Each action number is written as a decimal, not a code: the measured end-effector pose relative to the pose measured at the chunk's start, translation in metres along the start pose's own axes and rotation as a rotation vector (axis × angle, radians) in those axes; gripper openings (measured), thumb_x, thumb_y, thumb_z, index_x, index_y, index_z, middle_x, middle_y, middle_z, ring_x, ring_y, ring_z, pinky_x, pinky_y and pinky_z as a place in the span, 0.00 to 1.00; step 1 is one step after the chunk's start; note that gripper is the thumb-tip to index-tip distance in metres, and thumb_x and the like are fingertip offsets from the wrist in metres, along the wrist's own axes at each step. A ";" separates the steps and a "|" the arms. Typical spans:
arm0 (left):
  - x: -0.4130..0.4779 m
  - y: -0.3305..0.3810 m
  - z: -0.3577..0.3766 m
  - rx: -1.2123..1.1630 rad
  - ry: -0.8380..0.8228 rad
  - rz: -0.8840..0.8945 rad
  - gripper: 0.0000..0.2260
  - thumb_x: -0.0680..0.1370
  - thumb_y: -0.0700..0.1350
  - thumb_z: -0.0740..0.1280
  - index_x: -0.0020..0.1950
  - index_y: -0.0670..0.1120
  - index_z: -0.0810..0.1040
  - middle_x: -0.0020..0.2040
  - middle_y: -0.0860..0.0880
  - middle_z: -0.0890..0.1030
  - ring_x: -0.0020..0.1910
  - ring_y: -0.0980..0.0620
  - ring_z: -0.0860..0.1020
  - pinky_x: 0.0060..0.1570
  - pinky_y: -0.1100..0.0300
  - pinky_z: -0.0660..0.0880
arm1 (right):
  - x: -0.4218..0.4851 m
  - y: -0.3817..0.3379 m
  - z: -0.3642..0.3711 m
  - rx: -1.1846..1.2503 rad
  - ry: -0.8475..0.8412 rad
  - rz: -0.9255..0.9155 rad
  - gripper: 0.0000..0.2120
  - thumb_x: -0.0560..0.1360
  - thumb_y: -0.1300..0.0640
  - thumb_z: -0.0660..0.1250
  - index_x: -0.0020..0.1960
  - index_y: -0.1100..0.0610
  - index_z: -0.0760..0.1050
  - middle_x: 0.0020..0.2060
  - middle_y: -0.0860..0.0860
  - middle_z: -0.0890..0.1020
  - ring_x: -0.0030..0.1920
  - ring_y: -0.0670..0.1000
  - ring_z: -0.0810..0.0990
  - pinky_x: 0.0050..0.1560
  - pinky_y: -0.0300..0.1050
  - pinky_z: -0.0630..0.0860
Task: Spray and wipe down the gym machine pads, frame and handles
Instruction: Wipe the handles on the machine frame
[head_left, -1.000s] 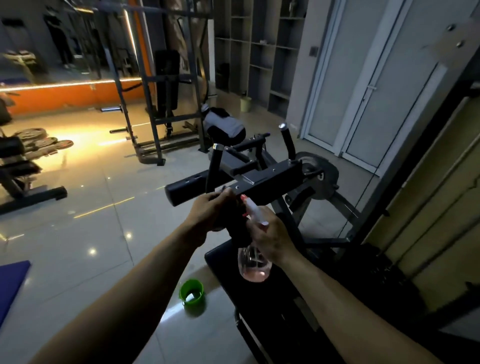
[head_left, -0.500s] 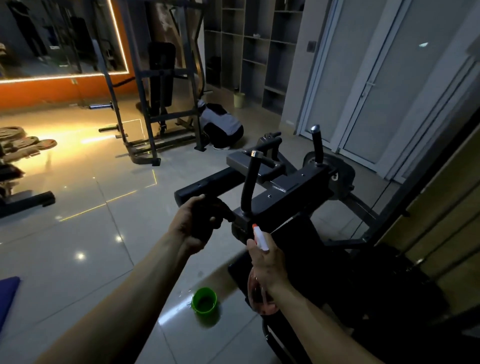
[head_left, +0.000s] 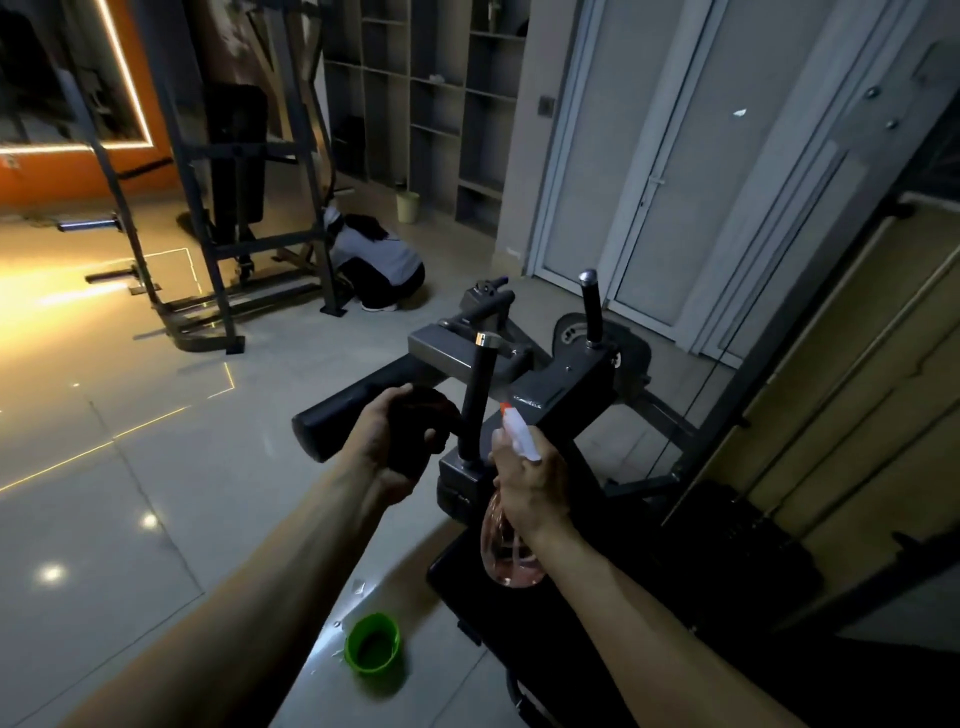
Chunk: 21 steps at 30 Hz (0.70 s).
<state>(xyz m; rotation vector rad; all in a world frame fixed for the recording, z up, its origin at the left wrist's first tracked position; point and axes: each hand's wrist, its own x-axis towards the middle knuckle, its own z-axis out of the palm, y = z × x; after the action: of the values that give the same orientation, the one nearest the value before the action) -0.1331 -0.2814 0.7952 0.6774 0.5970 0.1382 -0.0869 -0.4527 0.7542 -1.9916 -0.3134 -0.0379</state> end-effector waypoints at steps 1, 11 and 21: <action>0.000 0.004 0.010 0.006 -0.015 0.000 0.22 0.79 0.50 0.68 0.67 0.37 0.79 0.63 0.39 0.83 0.44 0.45 0.81 0.28 0.62 0.75 | 0.009 -0.007 -0.004 0.009 0.007 -0.019 0.16 0.82 0.42 0.63 0.55 0.54 0.78 0.39 0.53 0.82 0.40 0.54 0.82 0.44 0.60 0.81; 0.038 -0.002 0.074 0.220 -0.051 -0.011 0.21 0.79 0.54 0.67 0.66 0.42 0.79 0.62 0.38 0.82 0.60 0.44 0.79 0.52 0.56 0.73 | 0.099 -0.011 -0.047 0.213 -0.020 0.033 0.23 0.79 0.41 0.62 0.68 0.51 0.78 0.53 0.45 0.80 0.54 0.44 0.80 0.53 0.45 0.79; 0.110 -0.070 0.136 0.307 0.198 -0.159 0.13 0.78 0.48 0.73 0.59 0.42 0.82 0.53 0.40 0.86 0.50 0.42 0.85 0.41 0.50 0.81 | 0.231 0.044 -0.097 -0.002 0.002 -0.008 0.19 0.76 0.39 0.67 0.35 0.52 0.72 0.28 0.46 0.72 0.30 0.50 0.71 0.32 0.52 0.70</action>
<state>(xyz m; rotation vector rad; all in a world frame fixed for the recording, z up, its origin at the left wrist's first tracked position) 0.0289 -0.3769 0.7834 0.9156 0.8699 -0.0367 0.1572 -0.5106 0.7956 -1.9920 -0.3206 -0.0450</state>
